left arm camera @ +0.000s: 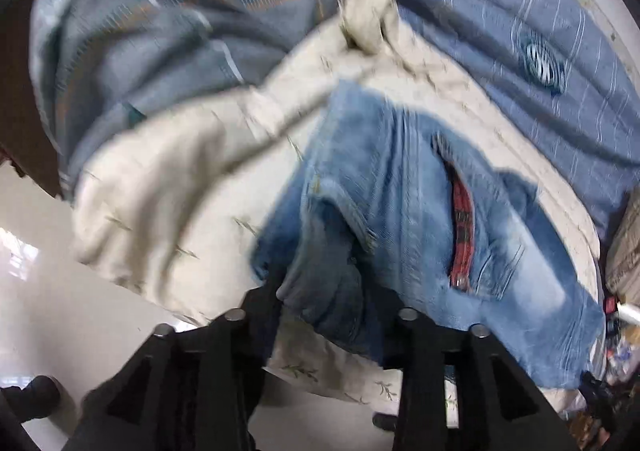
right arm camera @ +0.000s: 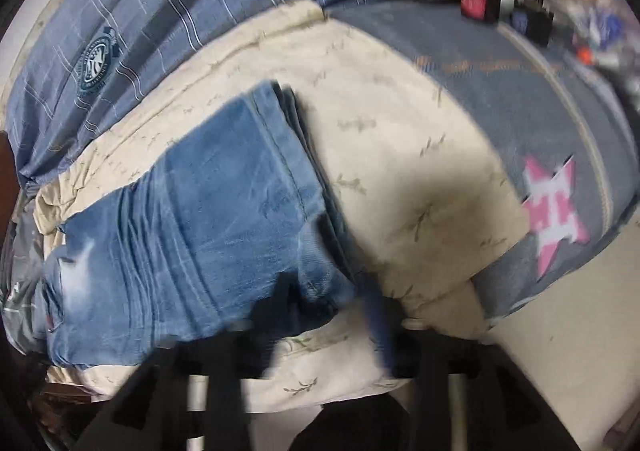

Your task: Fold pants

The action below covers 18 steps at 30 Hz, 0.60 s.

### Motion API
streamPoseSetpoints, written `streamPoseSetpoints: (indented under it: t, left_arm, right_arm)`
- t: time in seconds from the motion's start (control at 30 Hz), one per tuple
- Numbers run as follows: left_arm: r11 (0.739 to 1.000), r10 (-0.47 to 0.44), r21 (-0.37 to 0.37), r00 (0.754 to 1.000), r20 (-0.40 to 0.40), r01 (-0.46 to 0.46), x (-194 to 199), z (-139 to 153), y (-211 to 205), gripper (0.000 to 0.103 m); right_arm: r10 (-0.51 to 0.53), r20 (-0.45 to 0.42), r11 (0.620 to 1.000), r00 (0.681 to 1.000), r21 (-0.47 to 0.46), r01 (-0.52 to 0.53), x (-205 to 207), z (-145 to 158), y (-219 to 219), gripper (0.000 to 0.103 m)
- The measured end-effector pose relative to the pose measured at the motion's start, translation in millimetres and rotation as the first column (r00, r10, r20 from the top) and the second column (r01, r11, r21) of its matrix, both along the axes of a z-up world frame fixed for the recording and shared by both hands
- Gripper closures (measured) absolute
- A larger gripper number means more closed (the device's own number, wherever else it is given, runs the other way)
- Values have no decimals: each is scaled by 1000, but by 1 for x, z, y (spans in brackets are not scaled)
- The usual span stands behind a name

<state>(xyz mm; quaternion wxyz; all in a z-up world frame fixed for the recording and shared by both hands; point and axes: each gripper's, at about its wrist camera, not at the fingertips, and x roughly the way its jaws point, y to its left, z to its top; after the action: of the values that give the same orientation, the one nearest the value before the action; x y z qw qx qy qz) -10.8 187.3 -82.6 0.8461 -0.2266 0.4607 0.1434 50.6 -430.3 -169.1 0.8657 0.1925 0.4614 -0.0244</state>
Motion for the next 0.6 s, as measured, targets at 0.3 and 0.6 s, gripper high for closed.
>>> streamPoseSetpoints:
  t: [0.3, 0.6]
  left_arm:
    - [988, -15, 154, 981, 196, -16, -11, 64, -19, 57]
    - [956, -218, 176, 969, -113, 236, 42, -29, -47, 56]
  right_arm:
    - [75, 226, 997, 971, -25, -71, -7, 79, 24, 41]
    - [324, 26, 945, 946, -53, -322, 42, 22, 103, 41]
